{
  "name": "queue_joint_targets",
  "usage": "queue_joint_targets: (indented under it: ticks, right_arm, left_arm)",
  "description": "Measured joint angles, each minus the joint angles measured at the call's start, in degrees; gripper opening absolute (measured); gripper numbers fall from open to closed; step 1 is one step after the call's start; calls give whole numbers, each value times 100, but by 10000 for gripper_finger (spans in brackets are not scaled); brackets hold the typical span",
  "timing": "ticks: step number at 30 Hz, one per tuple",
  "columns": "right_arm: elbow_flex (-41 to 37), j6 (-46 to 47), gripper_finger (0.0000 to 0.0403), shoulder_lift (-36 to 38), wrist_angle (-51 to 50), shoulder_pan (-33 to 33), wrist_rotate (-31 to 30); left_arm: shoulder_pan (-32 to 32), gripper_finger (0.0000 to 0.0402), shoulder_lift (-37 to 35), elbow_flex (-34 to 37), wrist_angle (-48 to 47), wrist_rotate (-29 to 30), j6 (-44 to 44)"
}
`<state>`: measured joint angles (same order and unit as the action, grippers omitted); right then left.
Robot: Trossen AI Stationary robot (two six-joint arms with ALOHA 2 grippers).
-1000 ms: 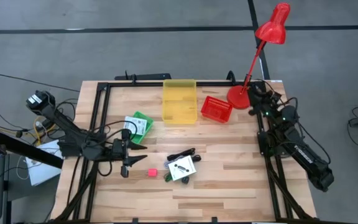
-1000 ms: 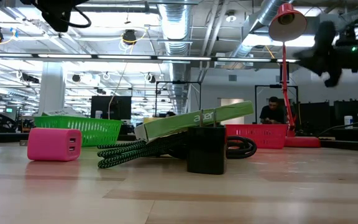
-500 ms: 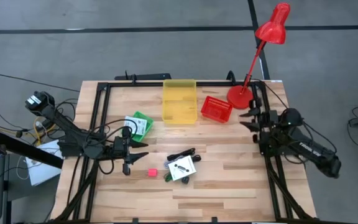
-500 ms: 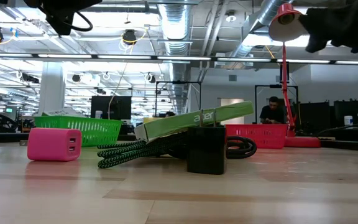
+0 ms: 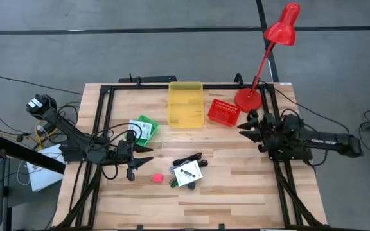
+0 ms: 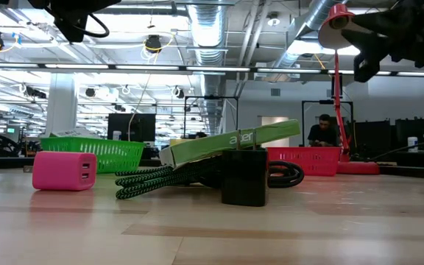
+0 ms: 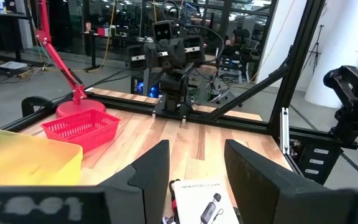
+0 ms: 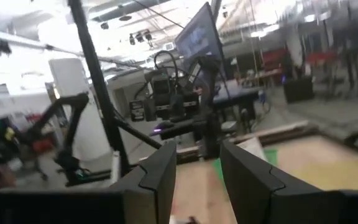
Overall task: Pick and place items into bin
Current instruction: Put the white box into the green basket
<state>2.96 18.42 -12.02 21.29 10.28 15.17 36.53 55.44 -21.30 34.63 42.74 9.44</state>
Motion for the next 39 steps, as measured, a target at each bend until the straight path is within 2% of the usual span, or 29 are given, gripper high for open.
queue_joint_targets:
  ticks: [4, 8, 16, 21, 26, 32, 35, 39]
  right_arm:
    - [23, 592, 121, -332, 209, -457, -451]
    - [224, 919, 121, -769, 1, -838, -803]
    - [740, 1205, 121, -2107, -151, -1542, -1400]
    - [884, 1828, 127, -2890, -149, -1835, -1706]
    - [887, 2600, 155, -3492, -139, -2041, -1835]
    - [887, 3656, 206, -4133, -121, -2369, -2260]
    - [887, 4166, 229, -4436, -93, -2496, -2278]
    - [887, 4693, 244, -4872, 212, -2704, -2389]
  left_arm:
    - [0, 146, 0, 0, -1, 0, 32]
    - [0, 146, 0, 0, -2, 0, 168]
    - [0, 146, 0, 0, -9, -2, 349]
    - [0, 146, -2, -2, -15, -50, 347]
    - [0, 146, -2, -1, -17, -50, 347]
    - [2, 146, -2, -2, -20, -55, 385]
    - [2, 146, -2, -2, -36, -57, 462]
    - [2, 146, -2, -2, -63, -127, 531]
